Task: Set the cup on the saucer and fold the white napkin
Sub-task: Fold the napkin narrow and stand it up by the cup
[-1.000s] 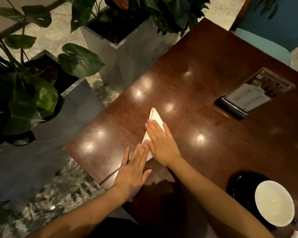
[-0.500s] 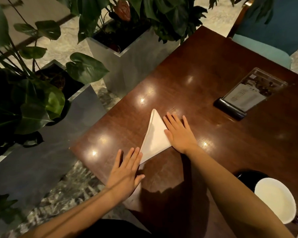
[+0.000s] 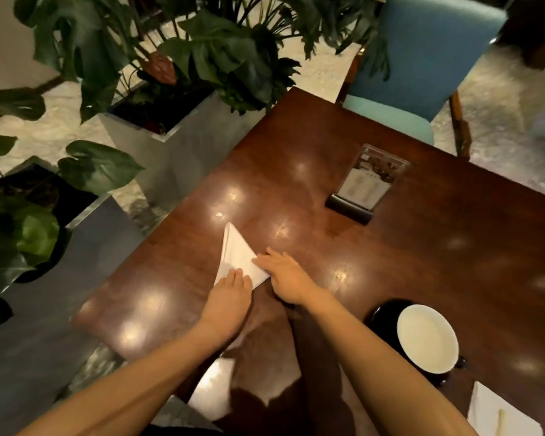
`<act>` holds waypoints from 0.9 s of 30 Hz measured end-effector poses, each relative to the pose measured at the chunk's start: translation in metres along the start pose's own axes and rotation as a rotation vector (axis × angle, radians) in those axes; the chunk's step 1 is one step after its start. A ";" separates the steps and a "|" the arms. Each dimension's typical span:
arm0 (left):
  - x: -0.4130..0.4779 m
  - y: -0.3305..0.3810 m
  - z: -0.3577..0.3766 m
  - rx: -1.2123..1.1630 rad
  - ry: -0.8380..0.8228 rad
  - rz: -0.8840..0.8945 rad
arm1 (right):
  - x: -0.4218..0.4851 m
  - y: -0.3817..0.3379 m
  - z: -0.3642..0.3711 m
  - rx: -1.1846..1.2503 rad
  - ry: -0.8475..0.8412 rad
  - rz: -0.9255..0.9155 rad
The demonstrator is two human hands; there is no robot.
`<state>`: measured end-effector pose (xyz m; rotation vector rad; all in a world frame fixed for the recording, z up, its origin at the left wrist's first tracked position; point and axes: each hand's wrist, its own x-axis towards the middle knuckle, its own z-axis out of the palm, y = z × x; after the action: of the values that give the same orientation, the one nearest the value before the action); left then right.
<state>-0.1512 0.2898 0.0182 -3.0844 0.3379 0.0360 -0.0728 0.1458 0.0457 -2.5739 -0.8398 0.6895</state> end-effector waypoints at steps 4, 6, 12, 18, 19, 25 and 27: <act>0.003 0.000 -0.014 0.005 -0.021 0.041 | -0.012 0.002 0.018 -0.013 0.043 0.004; 0.004 -0.002 -0.026 -0.085 -0.050 -0.065 | -0.013 -0.001 0.020 -0.035 0.100 0.011; -0.001 -0.033 -0.036 -0.695 -0.069 -0.261 | -0.013 0.001 0.005 0.167 0.247 -0.011; 0.000 -0.050 -0.064 -1.289 -0.186 -0.244 | -0.017 -0.010 -0.023 0.474 0.252 -0.053; 0.001 -0.049 -0.064 -1.256 -0.170 -0.210 | -0.016 -0.013 -0.026 0.494 0.245 -0.053; 0.014 -0.031 -0.062 -1.196 -0.037 -0.265 | -0.014 -0.026 -0.030 0.474 0.313 0.052; 0.017 -0.024 -0.064 -1.298 -0.035 -0.301 | -0.014 -0.024 -0.030 0.413 0.358 0.141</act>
<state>-0.1278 0.3072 0.0825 -4.3406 -0.3245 0.4722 -0.0772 0.1508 0.0862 -2.2906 -0.3595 0.3704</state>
